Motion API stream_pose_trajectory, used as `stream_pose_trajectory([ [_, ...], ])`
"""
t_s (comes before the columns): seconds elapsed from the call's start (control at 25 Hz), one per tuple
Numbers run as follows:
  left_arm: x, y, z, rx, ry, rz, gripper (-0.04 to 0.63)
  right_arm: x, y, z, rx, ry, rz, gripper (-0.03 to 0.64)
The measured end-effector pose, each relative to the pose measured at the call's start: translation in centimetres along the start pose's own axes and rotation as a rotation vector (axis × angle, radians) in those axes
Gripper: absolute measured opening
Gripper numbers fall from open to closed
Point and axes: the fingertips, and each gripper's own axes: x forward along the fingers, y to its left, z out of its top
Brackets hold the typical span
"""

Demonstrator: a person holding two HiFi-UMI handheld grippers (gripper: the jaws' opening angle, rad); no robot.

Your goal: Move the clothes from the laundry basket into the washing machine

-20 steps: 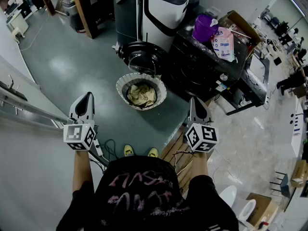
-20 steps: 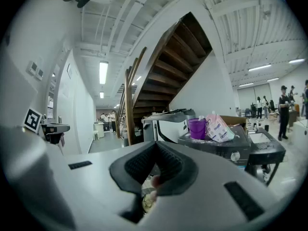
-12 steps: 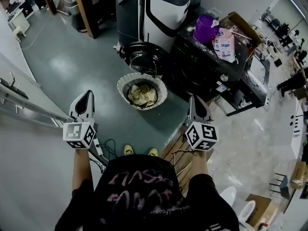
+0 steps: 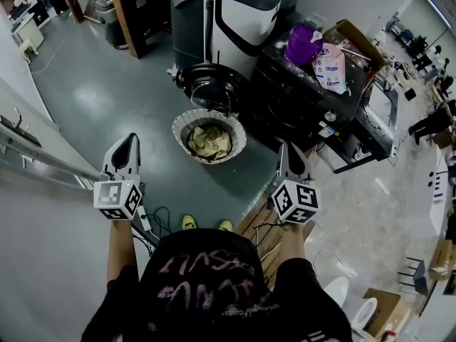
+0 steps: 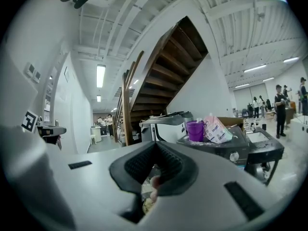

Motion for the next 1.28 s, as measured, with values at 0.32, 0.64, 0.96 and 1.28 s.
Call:
stream_pose_trajectory([
  [0.32,-0.1,-0.1,0.1,0.005,0.006,0.008,0.011,0.1,0.8,-0.1,-0.005,0.002,0.036,0.076],
  [0.64,0.2,-1.0,0.6,0.015,0.0,-0.024,0.128,-0.1,0.8,0.1,0.001,-0.02,0.045,0.211],
  [0.96,0.3,-1.4,0.7,0.009,-0.001,-0.034,0.252,0.0,0.8,-0.4,0.0,-0.002,0.061,0.301],
  [1.28,0.6,-1.8,0.3,0.006,0.012,-0.059,0.298,-0.3,0.1,-0.2,-0.013,-0.02,0.039,0.314],
])
